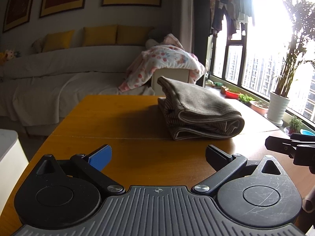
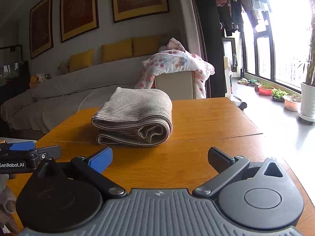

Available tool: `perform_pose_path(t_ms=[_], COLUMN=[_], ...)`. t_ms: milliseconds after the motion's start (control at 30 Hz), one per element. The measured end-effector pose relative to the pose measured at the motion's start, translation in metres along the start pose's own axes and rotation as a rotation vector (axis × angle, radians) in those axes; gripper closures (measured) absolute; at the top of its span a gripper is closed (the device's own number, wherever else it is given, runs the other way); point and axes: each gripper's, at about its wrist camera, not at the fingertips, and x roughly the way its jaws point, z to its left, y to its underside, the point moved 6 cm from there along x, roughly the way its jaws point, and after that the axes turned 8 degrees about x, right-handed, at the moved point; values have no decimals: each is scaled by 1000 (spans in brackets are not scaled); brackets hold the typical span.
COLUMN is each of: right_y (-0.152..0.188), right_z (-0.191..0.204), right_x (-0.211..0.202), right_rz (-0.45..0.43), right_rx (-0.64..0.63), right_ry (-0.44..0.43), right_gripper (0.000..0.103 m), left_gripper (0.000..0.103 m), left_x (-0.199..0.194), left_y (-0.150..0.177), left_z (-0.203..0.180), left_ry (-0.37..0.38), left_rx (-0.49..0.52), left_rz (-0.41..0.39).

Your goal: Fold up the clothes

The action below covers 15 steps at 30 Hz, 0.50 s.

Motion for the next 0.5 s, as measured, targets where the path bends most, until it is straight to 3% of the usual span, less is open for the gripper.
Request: perform_pose_path(t_ms=[500], right_y=[1], right_z=[1], right_x=[-1], right_rz=[-4], right_rx=[0], right_ry=[0], right_gripper=[0], left_gripper=[0], left_x=[2], left_y=[0], left_z=[0], left_ry=[-3], left_rx=[-4], left_rz=[-2])
